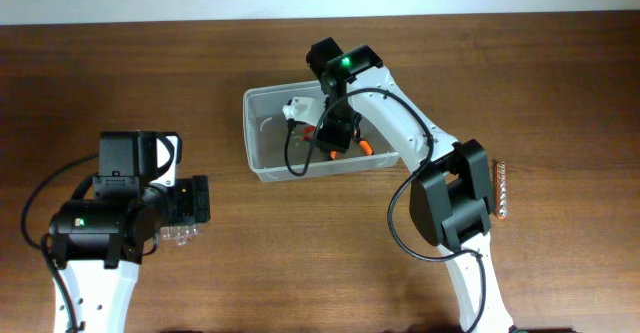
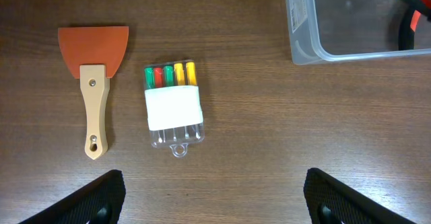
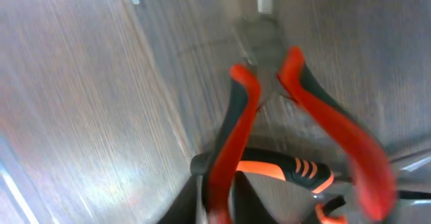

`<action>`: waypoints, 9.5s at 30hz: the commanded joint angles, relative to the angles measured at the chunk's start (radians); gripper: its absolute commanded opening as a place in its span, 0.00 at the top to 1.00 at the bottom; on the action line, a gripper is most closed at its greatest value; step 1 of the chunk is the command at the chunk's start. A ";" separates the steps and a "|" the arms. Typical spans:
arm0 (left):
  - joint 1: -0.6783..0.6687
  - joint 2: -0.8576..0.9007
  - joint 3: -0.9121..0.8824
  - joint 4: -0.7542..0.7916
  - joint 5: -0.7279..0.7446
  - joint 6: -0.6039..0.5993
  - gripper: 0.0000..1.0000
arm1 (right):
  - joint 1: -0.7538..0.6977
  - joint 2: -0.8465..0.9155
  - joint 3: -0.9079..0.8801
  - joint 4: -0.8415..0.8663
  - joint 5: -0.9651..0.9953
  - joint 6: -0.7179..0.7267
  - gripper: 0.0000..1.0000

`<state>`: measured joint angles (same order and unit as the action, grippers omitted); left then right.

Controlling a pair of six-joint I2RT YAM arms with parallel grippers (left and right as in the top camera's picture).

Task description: Pack container

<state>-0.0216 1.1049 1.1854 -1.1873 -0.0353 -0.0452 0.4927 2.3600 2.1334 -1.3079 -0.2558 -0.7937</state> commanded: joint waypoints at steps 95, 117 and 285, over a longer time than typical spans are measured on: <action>-0.005 -0.005 -0.003 0.007 -0.010 0.016 0.08 | -0.808 -0.328 -0.894 0.404 0.241 0.746 0.01; -0.005 -0.005 -0.003 0.006 -0.010 0.016 0.08 | -0.808 -0.323 -0.894 0.396 0.241 0.749 0.86; -0.317 0.430 0.057 0.344 -0.076 0.012 0.97 | -0.475 -0.600 0.082 -0.060 0.139 0.410 0.73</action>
<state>-0.3504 1.6005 1.1915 -0.8360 -0.0685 -0.0238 0.0315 1.7554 2.2211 -1.3731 -0.1272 -0.3927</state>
